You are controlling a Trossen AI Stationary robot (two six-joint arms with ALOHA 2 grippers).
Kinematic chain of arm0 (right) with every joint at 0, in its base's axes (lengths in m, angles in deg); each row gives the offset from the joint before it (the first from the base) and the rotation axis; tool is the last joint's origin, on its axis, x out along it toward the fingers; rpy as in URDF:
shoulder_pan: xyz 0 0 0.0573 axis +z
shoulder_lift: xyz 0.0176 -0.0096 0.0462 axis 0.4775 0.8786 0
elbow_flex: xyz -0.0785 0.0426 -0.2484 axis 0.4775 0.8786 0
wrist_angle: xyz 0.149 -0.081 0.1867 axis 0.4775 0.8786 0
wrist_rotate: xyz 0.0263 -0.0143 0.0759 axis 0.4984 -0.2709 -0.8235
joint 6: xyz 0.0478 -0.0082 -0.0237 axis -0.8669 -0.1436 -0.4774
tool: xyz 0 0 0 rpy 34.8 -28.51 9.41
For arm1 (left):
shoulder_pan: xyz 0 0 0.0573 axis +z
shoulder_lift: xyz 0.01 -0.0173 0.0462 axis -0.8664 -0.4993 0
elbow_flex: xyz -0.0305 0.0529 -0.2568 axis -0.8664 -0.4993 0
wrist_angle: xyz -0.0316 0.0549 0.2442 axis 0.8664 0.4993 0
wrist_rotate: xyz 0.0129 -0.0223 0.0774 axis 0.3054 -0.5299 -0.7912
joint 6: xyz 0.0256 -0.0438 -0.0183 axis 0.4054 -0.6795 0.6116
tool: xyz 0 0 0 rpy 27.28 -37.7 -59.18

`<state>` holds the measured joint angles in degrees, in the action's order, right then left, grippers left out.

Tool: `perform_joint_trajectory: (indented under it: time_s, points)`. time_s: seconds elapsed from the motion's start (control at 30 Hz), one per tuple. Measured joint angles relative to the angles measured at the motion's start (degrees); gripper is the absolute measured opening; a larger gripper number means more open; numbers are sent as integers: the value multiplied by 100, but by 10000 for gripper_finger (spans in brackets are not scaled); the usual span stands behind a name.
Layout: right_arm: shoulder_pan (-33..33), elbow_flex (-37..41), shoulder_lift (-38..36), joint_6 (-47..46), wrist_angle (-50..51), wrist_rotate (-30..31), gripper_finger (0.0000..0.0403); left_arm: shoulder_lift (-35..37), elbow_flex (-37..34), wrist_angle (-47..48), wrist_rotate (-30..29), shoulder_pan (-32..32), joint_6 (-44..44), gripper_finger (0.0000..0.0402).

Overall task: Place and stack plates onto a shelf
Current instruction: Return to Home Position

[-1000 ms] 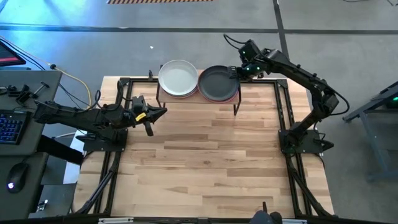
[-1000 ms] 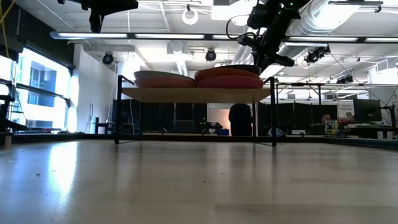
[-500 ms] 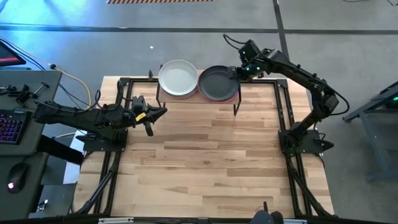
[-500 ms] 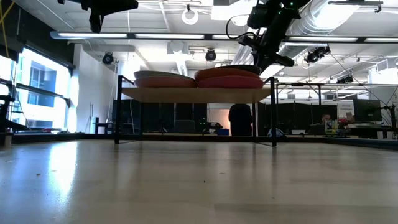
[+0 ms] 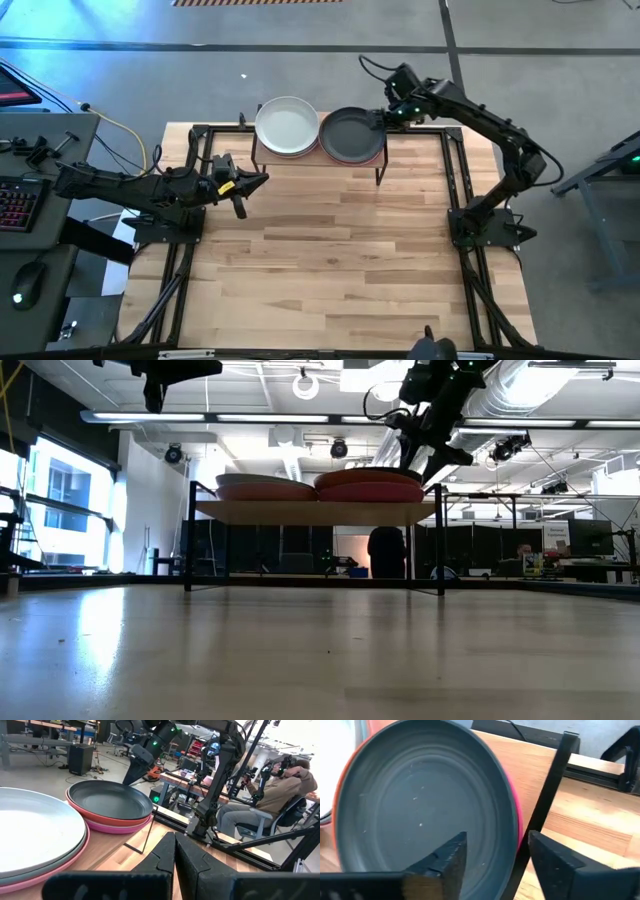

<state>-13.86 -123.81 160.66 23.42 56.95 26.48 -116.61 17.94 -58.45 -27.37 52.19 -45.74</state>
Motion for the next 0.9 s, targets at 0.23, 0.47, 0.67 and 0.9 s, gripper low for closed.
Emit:
perform_joint_trajectory:
  time_s: [0.23,0.47,0.67,0.9]
  points:
    - [-29,0,-335,410,321,27,233,-1,0,-4,-62,0,2,0]
    - [89,542,-1312,916,827,328,225,1,0,-10,-275,0,0,0]
    - [236,1963,-2915,577,276,260,212,1,0,-161,-278,0,1,0]
    - [614,3400,-4604,-212,-1332,-120,209,8,2,-356,-169,158,5,0]
